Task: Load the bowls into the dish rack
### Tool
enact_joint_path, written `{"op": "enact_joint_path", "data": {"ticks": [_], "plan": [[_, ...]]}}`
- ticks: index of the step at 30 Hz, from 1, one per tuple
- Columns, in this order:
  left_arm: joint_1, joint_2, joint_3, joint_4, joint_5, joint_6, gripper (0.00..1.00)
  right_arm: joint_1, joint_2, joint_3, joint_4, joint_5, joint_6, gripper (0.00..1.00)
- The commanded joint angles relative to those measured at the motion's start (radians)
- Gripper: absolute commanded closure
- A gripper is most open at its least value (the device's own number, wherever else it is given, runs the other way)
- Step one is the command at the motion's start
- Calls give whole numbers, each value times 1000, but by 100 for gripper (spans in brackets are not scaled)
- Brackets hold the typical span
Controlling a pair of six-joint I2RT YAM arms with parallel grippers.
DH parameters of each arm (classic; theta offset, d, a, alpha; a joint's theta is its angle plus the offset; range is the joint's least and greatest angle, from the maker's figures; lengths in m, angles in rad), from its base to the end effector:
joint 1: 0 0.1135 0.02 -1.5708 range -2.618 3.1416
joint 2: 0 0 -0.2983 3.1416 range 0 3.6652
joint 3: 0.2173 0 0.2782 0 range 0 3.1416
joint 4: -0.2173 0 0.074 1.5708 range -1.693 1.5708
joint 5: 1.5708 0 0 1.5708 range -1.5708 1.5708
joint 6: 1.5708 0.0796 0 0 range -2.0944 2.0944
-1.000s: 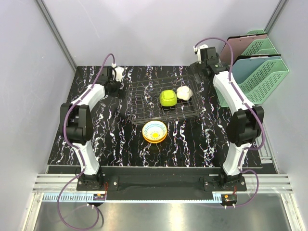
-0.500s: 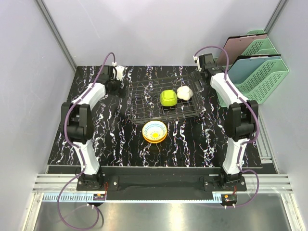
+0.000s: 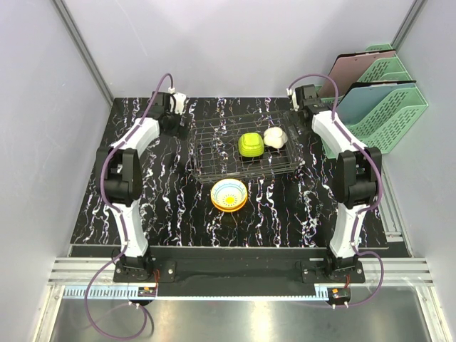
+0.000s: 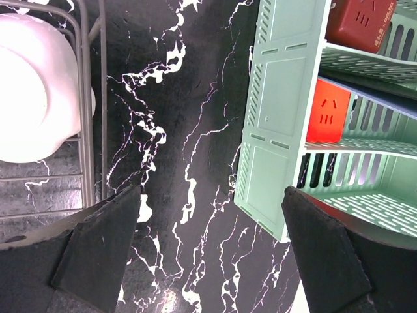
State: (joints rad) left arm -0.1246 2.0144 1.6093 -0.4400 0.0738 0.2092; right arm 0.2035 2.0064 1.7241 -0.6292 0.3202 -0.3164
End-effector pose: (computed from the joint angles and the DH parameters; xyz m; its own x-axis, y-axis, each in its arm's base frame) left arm 0.5183 -0.0708 0.2163 -0.6902 0.2952 -0.6606 0.3229 0.9427 0.0839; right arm 0.5095 0.0796 0.2477 -0.7348 -0.4532 -0.5047 -0.2437 0.8708 -0.4270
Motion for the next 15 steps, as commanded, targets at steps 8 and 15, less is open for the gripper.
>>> {"op": "enact_joint_path", "data": {"ticks": [8, 15], "plan": [[-49, 40, 103, -19, -2, -5, 1, 54, 6, -63, 6, -182, 36, 0], [-79, 92, 164, -32, -20, -4, 1, 114, 15, -80, 3, -191, 42, 0]]}}
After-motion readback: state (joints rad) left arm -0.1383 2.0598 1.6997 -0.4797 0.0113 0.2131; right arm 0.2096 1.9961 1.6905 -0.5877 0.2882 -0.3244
